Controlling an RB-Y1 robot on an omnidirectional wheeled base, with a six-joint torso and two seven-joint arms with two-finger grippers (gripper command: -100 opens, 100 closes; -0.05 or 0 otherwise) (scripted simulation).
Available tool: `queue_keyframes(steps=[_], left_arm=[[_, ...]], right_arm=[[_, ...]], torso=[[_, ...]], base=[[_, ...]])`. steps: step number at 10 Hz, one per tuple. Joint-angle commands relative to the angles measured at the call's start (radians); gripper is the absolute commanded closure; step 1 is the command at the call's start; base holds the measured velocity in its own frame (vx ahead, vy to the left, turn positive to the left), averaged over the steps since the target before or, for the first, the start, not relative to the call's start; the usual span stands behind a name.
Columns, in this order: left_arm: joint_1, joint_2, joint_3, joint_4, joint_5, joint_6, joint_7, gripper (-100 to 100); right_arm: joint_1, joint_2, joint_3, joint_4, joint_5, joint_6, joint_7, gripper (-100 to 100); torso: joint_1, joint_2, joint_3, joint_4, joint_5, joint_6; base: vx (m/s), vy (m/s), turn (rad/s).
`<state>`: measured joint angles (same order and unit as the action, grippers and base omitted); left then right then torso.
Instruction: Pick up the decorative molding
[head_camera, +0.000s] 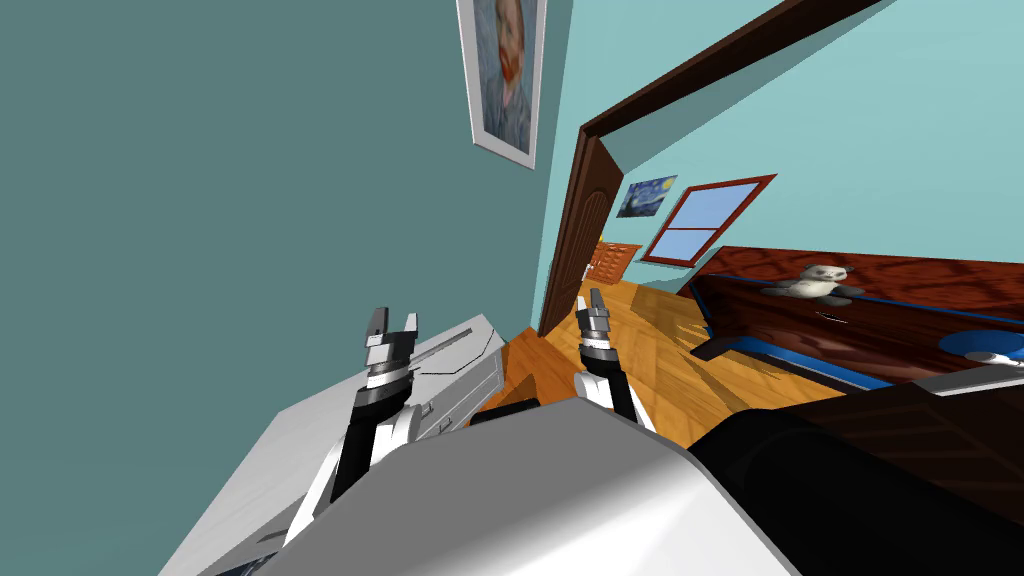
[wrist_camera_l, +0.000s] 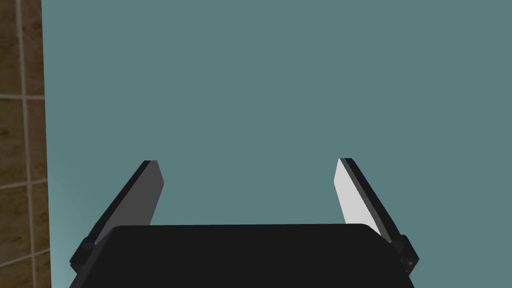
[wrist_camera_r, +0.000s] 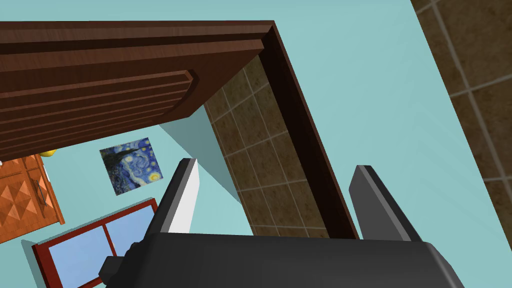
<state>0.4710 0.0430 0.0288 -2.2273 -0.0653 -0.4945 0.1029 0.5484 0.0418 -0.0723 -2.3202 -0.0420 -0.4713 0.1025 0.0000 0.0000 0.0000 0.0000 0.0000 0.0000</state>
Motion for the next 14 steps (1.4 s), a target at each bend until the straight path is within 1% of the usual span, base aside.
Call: queue_keyframes(steps=[1, 3, 5, 10, 11, 14], left_arm=[[-0.002, 0.033, -0.002, 0.009, 0.011, 0.025, 0.006, -100], [-0.006, 0.061, -0.006, 0.022, 0.028, 0.062, 0.015, -100], [-0.011, 0.086, -0.011, 0.039, 0.051, 0.111, 0.025, -100], [-0.030, 0.132, -0.032, 0.095, 0.131, 0.269, 0.057, -100], [-0.030, 0.132, -0.032, 0.095, 0.131, 0.273, 0.057, -100], [-0.043, 0.159, -0.048, 0.130, 0.188, 0.376, 0.080, -100]], right_arm=[[0.000, 0.000, 0.000, 0.000, 0.000, 0.000, 0.000, 0], [0.000, 0.000, 0.000, 0.000, 0.000, 0.000, 0.000, 0], [0.000, 0.000, 0.000, 0.000, 0.000, 0.000, 0.000, 0], [0.000, 0.000, 0.000, 0.000, 0.000, 0.000, 0.000, 0], [0.000, 0.000, 0.000, 0.000, 0.000, 0.000, 0.000, 0], [0.000, 0.000, 0.000, 0.000, 0.000, 0.000, 0.000, 0]], torso=[[0.000, 0.000, 0.000, 0.000, 0.000, 0.000], [-0.001, 0.001, 0.000, 0.000, 0.000, 0.000], [-0.004, 0.004, 0.002, 0.001, -0.001, 0.000], [-0.002, 0.001, 0.001, 0.000, 0.000, 0.000], [-0.002, 0.002, 0.001, 0.000, 0.000, 0.000], [-0.002, 0.001, 0.000, 0.000, 0.000, 0.000]], base=[[-0.006, 0.000, 0.013], [-0.031, -0.034, -0.017], [-0.059, -0.062, -0.026], [-0.022, -0.034, -0.035], [-0.012, -0.022, -0.007], [-0.010, -0.028, -0.039]])
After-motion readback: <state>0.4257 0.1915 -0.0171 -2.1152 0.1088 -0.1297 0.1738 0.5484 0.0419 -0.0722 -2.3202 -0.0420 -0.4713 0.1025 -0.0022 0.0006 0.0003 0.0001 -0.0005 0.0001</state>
